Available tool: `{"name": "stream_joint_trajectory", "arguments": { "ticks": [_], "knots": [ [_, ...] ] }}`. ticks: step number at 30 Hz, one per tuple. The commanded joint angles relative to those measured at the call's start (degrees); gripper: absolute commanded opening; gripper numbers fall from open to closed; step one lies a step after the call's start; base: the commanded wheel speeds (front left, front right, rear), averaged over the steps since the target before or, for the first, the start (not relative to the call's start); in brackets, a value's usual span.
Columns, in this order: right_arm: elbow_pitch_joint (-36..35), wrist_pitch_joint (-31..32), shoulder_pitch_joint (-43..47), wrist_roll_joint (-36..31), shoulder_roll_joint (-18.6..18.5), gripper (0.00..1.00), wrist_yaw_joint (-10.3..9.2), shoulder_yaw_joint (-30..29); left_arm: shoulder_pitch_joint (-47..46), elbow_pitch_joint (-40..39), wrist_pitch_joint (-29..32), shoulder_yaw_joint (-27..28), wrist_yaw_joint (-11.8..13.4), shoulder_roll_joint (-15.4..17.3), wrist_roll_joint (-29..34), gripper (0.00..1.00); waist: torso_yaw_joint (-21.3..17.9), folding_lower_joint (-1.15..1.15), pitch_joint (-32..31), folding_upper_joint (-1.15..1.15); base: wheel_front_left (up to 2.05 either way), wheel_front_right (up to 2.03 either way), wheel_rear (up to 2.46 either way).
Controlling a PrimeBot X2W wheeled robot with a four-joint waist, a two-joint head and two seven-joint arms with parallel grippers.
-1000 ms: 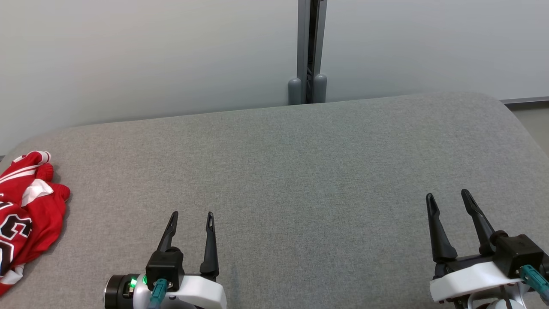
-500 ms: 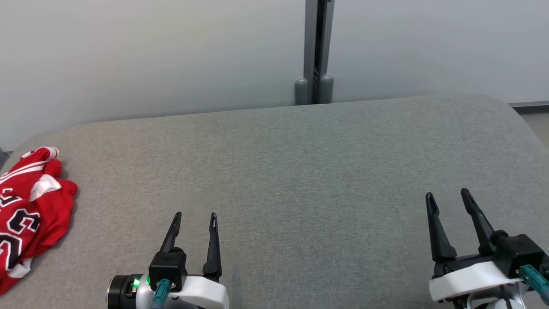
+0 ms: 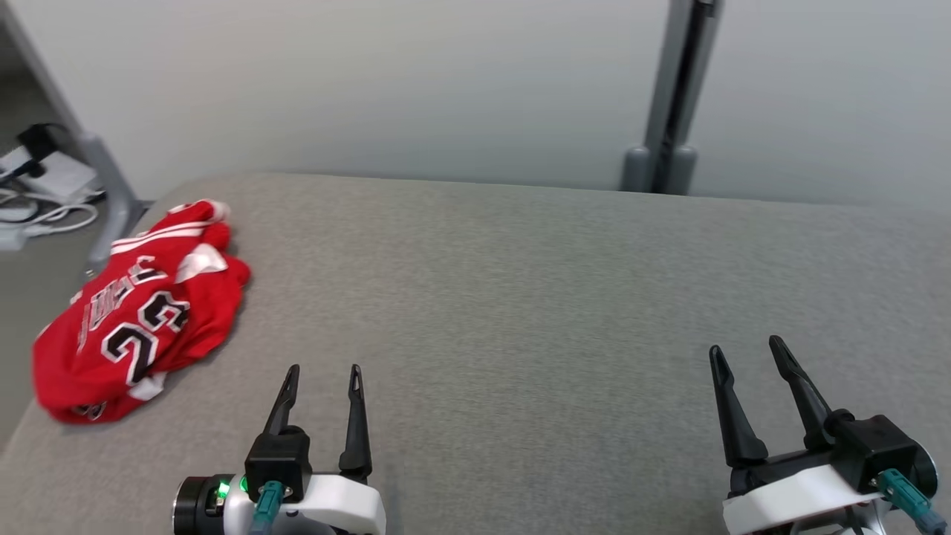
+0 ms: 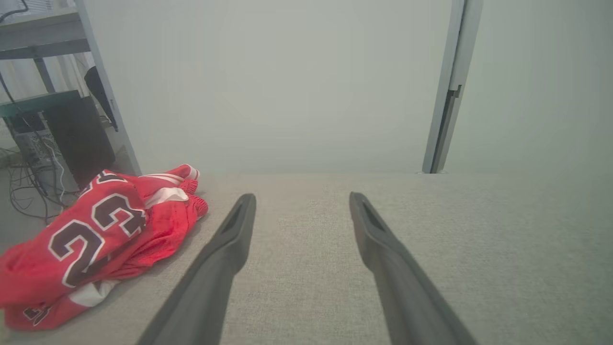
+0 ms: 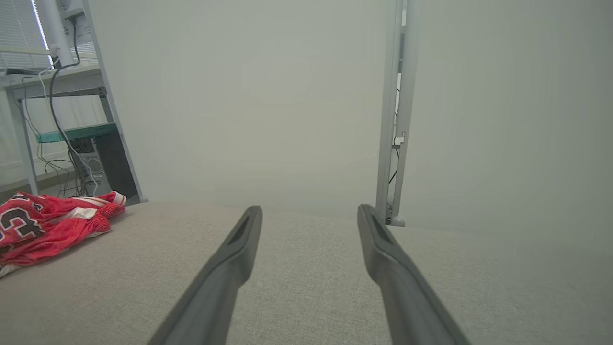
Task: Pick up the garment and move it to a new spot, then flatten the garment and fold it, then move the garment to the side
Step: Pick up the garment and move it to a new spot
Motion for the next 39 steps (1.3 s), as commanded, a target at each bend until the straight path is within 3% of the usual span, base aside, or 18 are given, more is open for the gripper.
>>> {"name": "stream_joint_trajectory", "arguments": {
  "ticks": [1,16,39],
  "knots": [
    [-0.26,-0.29,0.54,0.47,-0.34,1.0,-0.02,0.27,0.29,-0.15,-0.25,0.63,-0.2,0.21,0.59,1.0,4.45,0.0,-0.43,0.0,0.0,0.0,0.0],
    [-0.89,-0.23,0.45,1.14,-0.34,1.0,-0.02,2.91,1.84,-1.16,-0.25,3.21,-0.76,0.21,2.77,1.0,17.56,0.0,-1.13,0.0,0.0,0.0,0.0],
    [-0.51,-0.23,0.09,1.76,-0.35,1.0,-0.02,4.07,2.72,-1.98,-0.25,6.33,-1.04,0.24,2.71,1.0,17.71,0.0,-0.73,0.0,0.0,0.0,0.0]
  ]
}}
